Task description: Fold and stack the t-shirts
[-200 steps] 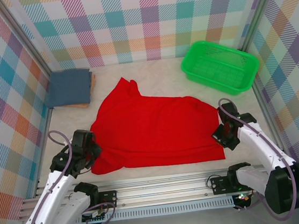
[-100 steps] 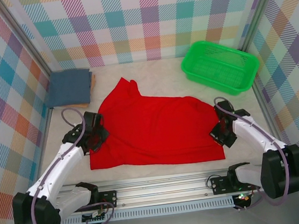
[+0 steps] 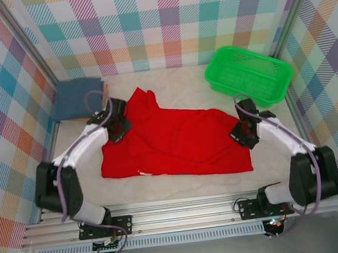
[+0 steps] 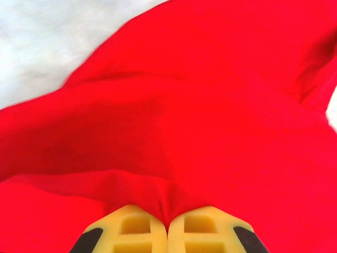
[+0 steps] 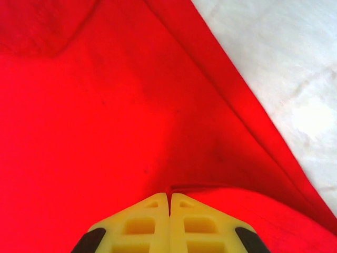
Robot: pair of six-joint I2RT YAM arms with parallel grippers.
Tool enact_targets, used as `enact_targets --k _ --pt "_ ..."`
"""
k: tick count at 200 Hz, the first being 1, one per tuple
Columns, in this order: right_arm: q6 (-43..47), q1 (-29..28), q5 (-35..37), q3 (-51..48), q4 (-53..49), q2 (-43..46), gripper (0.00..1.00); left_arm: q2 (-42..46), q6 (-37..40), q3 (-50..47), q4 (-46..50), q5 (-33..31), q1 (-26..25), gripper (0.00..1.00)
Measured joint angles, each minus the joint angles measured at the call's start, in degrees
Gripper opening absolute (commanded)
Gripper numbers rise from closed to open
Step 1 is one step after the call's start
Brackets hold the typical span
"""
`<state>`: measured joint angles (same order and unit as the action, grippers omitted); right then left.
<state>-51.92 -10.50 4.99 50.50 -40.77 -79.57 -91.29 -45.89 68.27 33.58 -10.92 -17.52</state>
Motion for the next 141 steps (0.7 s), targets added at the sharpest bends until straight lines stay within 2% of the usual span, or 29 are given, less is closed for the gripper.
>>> enact_targets --k 17,38,53,67,77,88,116,141 --pt "2.0 1.6 0.6 9.0 -1.5 -5.0 0.00 -7.0 1.0 11.5 2.8 0.6 1.7 0.00" --pt "4.6 2.7 4.2 23.7 -0.6 -5.6 0.00 -11.6 3.8 32.6 6.4 -2.6 2.6 0.00" --pt "5.8 3.0 7.0 30.0 3.3 -1.5 0.00 -10.6 6.7 45.4 5.3 -6.5 2.4 0.00" --pt "6.3 3.0 8.5 31.8 5.2 4.4 0.00 -5.3 9.0 49.7 3.1 -9.7 1.8 0.00" --pt "6.1 3.0 8.7 31.8 5.2 9.3 0.00 0.9 9.9 48.4 2.8 -11.7 1.4 0.00" --pt "5.6 3.0 8.2 29.8 5.1 14.1 0.00 9.3 10.4 42.8 2.0 -13.2 1.1 0.00" --pt "2.5 2.3 4.4 14.5 1.1 26.0 0.00 30.5 8.2 19.1 5.9 -15.3 0.9 0.00" --pt "-1.1 1.4 1.4 0.1 -7.7 33.8 0.00 39.3 4.2 0.2 13.9 -14.9 0.7 0.00"
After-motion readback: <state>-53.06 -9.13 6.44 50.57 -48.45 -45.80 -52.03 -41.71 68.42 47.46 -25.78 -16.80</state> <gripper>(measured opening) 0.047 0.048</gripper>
